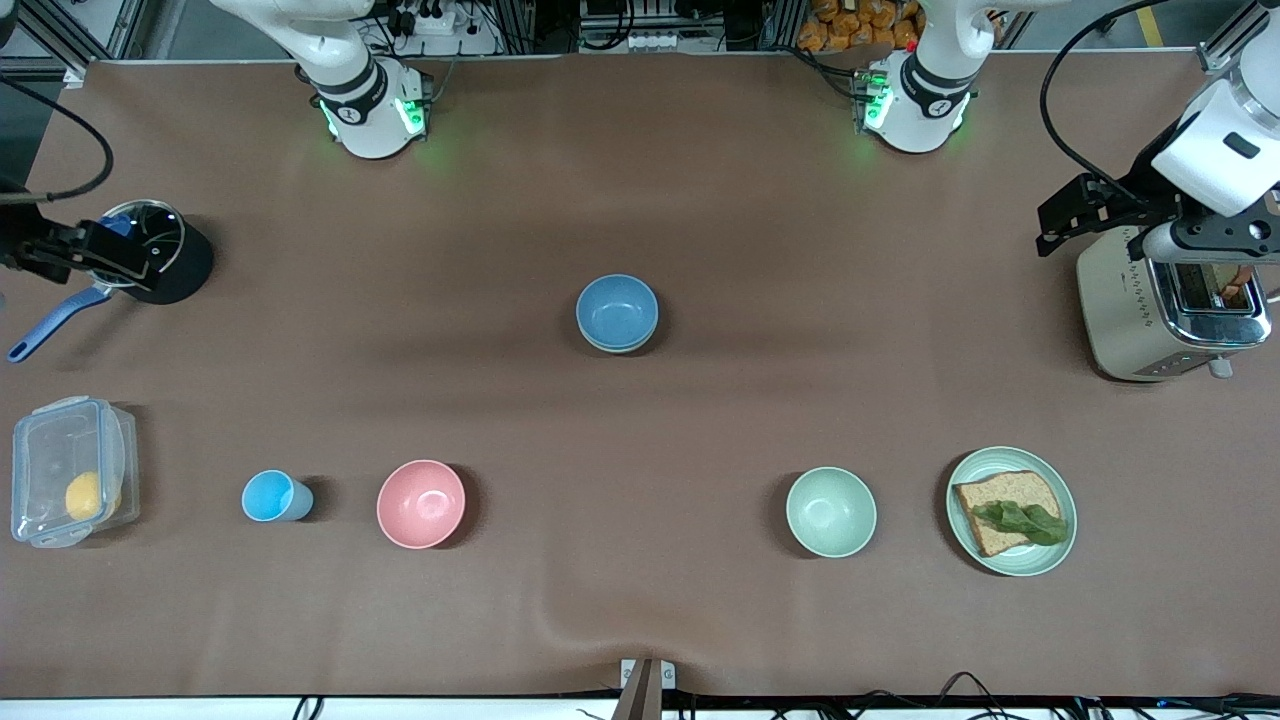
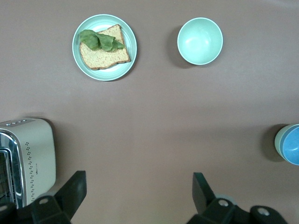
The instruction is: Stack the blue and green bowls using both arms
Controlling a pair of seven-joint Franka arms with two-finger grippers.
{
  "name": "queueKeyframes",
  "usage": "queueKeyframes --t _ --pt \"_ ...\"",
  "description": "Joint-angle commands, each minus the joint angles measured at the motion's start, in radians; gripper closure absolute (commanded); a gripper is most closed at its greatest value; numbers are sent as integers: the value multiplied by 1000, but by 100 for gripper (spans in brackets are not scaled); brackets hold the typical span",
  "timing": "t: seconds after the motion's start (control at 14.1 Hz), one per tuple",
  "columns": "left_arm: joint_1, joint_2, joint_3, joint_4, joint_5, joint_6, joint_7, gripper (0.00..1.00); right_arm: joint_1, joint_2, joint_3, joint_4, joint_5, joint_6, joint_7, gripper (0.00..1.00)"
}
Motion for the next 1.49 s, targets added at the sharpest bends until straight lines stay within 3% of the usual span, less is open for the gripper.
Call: queueKeyframes --t 0.0,0.5,1.42 --pt "-2 9 10 28 -10 -39 16 0 -24 -34 29 -18 -11 -9 -14 0" --pt "7 -17 -4 25 -6 -79 19 0 1 -33 30 -36 -10 1 -14 0" --pt "7 -25 -22 -18 2 -28 12 0 2 -30 29 -36 -10 -1 -11 0"
